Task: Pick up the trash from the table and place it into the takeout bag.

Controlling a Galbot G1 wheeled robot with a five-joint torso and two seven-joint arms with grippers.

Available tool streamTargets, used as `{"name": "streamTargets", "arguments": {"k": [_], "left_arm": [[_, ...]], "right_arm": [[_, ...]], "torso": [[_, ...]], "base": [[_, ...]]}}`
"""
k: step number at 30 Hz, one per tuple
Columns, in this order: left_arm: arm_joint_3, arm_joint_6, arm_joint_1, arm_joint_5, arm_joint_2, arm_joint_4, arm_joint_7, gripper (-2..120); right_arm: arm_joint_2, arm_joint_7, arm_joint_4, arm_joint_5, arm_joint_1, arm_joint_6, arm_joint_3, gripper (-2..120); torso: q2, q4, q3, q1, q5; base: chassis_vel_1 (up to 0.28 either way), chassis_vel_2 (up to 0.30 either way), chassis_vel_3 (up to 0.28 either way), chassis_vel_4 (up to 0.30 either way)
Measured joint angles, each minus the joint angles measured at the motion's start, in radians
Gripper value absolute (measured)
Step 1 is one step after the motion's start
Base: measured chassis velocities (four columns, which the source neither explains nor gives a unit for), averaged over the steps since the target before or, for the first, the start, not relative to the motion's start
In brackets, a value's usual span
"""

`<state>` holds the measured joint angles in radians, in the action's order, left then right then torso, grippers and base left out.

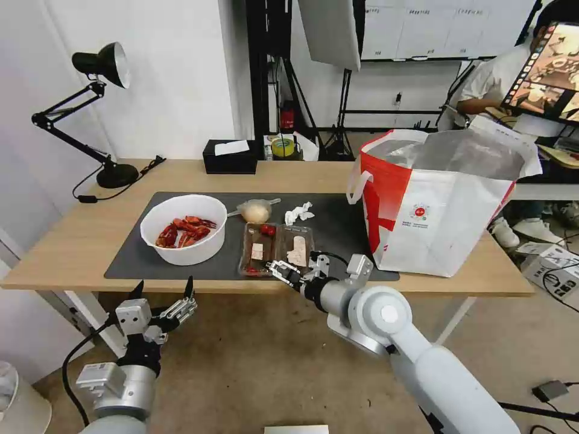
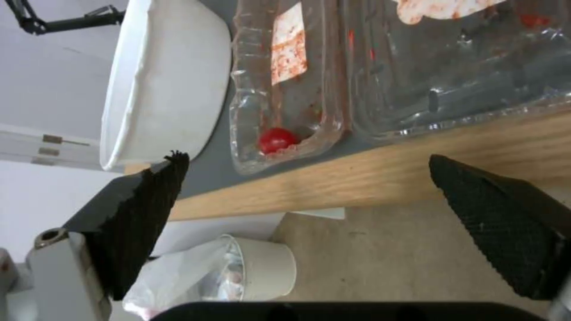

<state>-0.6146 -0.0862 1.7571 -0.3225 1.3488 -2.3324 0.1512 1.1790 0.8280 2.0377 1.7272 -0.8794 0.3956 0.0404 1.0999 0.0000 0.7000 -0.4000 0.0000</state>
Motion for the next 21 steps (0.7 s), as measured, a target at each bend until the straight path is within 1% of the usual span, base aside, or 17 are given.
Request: {"name": "streamTargets", "arguments": {"k": [21], "left_arm": [[0.005,0.002,0.004,0.004,0.001,-0.004,0.000,100]], "right_arm": [[0.010,0.014,-0.010,0.012,-0.002,-0.007,-0.041,100]], "torso": [[0.000,0.0000,0.000,0.000,0.0001]], "base": [[0.000,0.000,0.000,0.000]]}}
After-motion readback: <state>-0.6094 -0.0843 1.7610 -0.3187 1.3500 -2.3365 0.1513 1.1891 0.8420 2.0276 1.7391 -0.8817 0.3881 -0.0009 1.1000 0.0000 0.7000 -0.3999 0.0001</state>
